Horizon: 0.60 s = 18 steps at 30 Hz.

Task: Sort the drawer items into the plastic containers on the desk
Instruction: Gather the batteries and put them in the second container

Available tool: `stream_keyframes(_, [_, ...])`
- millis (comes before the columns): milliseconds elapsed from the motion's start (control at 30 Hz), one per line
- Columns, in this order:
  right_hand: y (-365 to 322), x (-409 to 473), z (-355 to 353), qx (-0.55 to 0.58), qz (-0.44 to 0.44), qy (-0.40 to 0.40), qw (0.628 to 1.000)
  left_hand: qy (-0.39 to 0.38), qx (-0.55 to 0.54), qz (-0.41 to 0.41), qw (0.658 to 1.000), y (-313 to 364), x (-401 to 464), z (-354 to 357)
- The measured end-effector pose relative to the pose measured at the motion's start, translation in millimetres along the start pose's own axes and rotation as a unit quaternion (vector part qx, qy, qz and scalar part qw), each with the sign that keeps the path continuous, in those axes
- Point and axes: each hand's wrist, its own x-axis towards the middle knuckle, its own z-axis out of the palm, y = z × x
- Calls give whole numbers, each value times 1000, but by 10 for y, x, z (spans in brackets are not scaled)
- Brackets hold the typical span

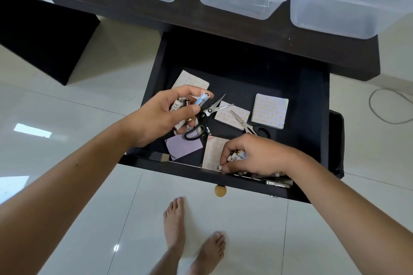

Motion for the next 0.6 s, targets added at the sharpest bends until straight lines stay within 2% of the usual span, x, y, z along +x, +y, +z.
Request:
stream_keyframes(67, [26,-23,13,72,0,4,997,-11,-101,-18,995,-8,-17,37])
stream_keyframes(167, [1,-58,-18,172,-19,41,984,-23,-154,-17,988,-21,-46,80])
stream_keyframes(333, [-58,-2,-114,257,-30,103,960,-2,-103,-21,994,-47,-69,64])
stream_keyframes(600, [-217,250,-139,292,-3,190,937,20,-93,-27,995,-21,-153,9])
